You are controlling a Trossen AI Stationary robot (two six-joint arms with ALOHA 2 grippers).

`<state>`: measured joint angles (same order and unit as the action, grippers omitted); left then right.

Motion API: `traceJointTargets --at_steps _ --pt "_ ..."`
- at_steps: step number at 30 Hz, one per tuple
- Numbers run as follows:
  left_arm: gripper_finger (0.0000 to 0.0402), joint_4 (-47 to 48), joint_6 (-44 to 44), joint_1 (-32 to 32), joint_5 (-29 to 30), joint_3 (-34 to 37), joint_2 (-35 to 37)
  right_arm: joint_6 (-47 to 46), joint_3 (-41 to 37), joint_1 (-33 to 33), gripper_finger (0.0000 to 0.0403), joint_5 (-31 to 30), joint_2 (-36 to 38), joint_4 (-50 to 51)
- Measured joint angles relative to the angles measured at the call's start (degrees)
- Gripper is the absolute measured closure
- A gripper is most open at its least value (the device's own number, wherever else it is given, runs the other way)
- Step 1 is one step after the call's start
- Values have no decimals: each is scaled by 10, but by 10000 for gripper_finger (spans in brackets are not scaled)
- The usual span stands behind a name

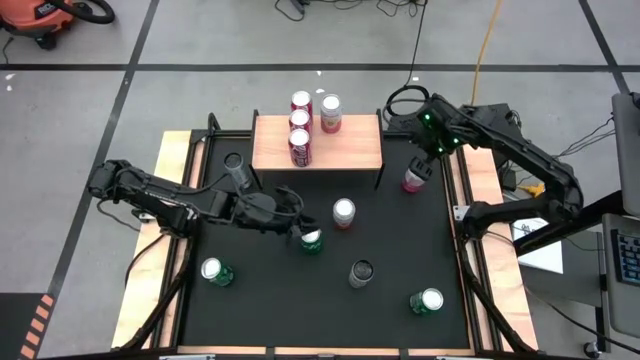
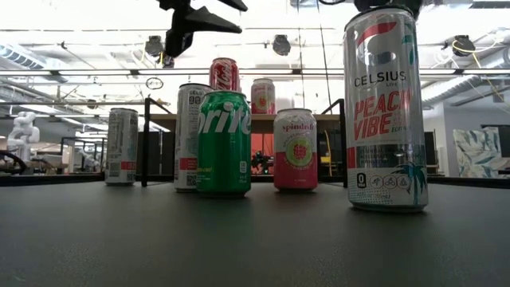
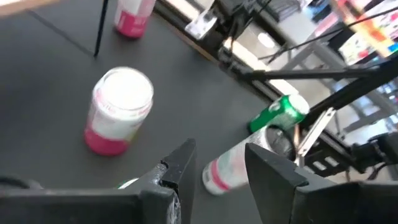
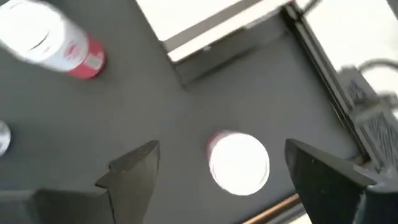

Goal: Place canned beverage on shelf
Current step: Put the top white pink soda can on the shelf aligned with the other white pink soda can

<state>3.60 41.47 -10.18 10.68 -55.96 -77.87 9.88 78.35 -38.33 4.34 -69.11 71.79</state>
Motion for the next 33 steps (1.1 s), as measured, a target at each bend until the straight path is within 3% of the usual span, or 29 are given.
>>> traceJointTargets --at_steps 7,15,33 --pt "263 19 1 4 0 0 0 117 0 -37 79 36 -34 17" --pt "263 24 1 12 35 0 0 142 0 -63 68 62 -91 53" --pt "263 52 -1 27 21 0 12 244 0 -94 47 67 -140 52"
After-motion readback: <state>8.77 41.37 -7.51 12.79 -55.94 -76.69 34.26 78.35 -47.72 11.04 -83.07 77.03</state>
